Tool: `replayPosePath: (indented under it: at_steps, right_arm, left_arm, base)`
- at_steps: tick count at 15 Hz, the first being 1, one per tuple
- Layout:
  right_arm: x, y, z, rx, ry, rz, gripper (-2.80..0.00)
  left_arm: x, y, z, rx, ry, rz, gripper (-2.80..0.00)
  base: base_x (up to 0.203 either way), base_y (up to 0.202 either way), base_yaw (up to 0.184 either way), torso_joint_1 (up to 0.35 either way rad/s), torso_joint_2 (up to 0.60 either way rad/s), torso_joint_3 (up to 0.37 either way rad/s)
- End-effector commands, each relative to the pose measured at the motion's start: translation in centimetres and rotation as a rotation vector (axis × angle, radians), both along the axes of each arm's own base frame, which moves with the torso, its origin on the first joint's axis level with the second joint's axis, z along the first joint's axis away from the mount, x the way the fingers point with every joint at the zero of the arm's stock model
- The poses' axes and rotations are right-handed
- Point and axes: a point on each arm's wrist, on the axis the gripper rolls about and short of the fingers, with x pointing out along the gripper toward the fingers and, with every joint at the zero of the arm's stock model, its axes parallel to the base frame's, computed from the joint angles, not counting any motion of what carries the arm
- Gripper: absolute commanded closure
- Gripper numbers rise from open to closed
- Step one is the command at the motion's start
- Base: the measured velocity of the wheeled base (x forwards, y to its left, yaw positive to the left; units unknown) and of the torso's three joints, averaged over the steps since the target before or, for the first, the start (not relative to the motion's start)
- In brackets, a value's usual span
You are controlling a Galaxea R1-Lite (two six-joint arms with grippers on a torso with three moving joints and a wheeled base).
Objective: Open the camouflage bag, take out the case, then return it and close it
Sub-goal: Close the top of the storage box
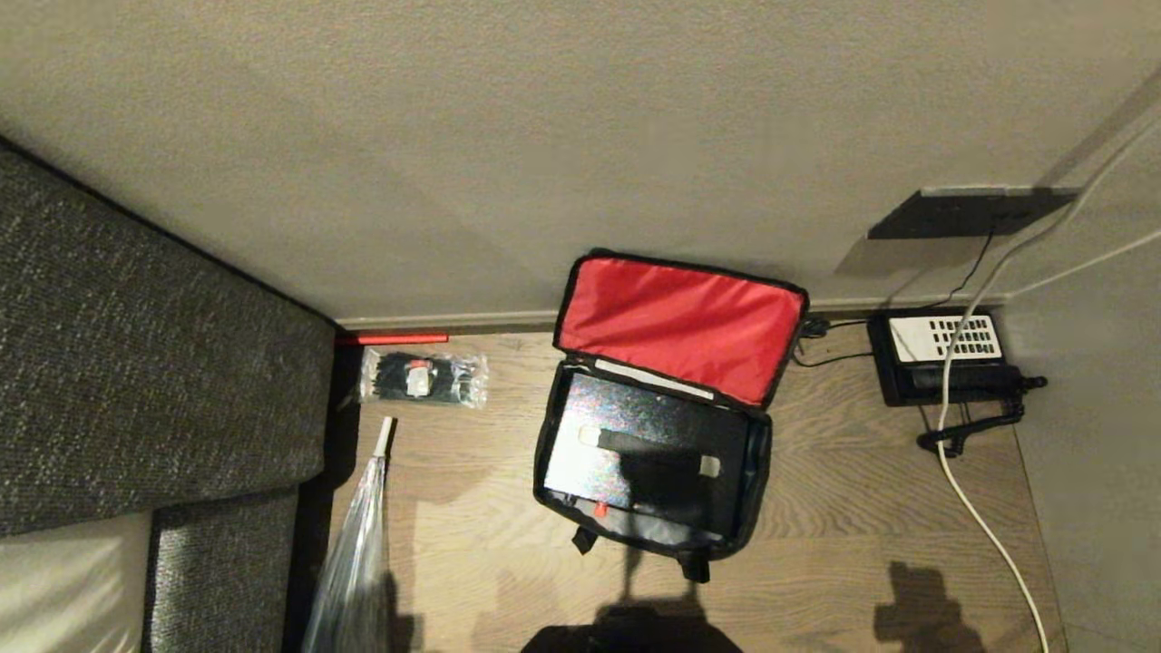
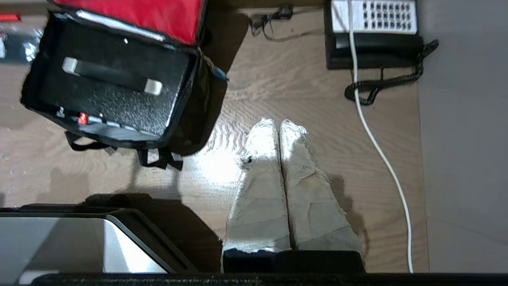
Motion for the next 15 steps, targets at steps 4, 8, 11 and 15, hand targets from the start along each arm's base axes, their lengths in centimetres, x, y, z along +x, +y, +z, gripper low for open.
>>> replayPosePath:
  at_steps: [4, 8, 11, 15]
  right_arm:
    - [-0.01, 0.00, -0.01, -0.001, -0.002, 0.000, 0.00]
    - [-0.01, 0.00, -0.01, -0.001, -0.002, 0.001, 0.00]
    - [-0.01, 0.00, -0.01, -0.001, -0.002, 0.001, 0.00]
    - [-0.01, 0.01, -0.01, -0.010, -0.002, 0.003, 0.00]
  left_arm:
    - [0.02, 0.00, -0.09, -0.001, 0.003, 0.001, 0.00]
    - [0.02, 0.00, -0.09, -0.001, 0.003, 0.001, 0.00]
    - [0.02, 0.00, -0.09, -0.001, 0.003, 0.001, 0.00]
    - [0.02, 0.00, -0.09, 0.007, 0.003, -0.001, 0.00]
  base:
    - [0.000, 0.000, 0.000, 0.002, 0.00, -0.203]
    - [0.000, 0.000, 0.000, 0.002, 0.00, -0.197]
    - [0.000, 0.000, 0.000, 0.002, 0.00, -0.200]
    - [0.000, 0.000, 0.000, 0.002, 0.00, -0.123]
